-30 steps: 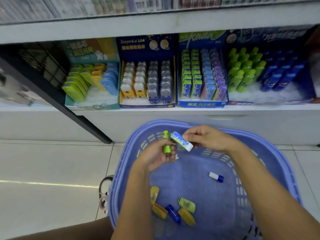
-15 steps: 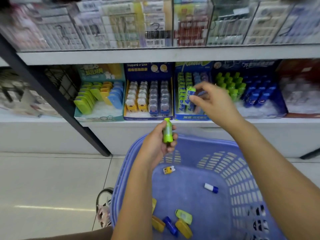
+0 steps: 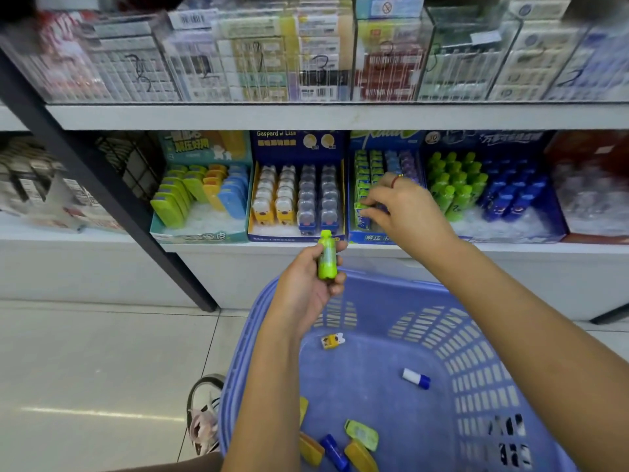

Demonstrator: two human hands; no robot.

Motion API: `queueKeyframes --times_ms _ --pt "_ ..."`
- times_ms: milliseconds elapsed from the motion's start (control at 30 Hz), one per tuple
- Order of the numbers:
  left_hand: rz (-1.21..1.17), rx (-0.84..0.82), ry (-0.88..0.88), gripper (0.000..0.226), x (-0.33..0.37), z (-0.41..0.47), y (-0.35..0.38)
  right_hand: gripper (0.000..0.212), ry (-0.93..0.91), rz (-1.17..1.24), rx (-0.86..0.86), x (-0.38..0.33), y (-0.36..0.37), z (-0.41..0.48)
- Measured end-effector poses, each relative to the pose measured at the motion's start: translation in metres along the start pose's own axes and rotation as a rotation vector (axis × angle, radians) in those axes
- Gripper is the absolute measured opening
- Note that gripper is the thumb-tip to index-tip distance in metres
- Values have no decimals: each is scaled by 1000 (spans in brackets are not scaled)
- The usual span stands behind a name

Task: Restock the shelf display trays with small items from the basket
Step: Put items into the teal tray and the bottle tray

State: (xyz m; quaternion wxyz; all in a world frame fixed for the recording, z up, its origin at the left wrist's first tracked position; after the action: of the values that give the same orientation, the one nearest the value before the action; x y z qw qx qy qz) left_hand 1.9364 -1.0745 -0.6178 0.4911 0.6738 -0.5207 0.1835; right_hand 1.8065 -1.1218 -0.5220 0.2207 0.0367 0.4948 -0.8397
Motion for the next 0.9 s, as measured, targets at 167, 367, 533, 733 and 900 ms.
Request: queueKeyframes --times_ms 167,367,533,733,900 --pt "-198 -168 -2 37 3 -5 8 15 -90 -79 23 -2 -4 -8" --pt "106 25 320 20 17 -5 9 26 37 -16 -64 -1 -8 -7" --pt "356 109 645 29 42 -18 42 16 457 857 -139 8 -33 -25" --pt "403 112 758 33 41 -21 86 13 575 922 -43 34 -66 -39" --pt "443 183 876 34 40 -19 116 14 642 966 46 59 -79 -46"
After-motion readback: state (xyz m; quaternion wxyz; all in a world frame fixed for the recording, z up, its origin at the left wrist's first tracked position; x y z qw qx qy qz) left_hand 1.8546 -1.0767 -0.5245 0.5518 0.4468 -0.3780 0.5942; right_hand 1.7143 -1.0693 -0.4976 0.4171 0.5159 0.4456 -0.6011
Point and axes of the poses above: each hand's wrist, its own z-axis towards the middle knuckle, its own y-axis out of the palm, x = y × z, the point moved 8 cm from there along z, towards the middle knuckle, and after that the axes turned 5 degrees about x, right-handed, at the moved point
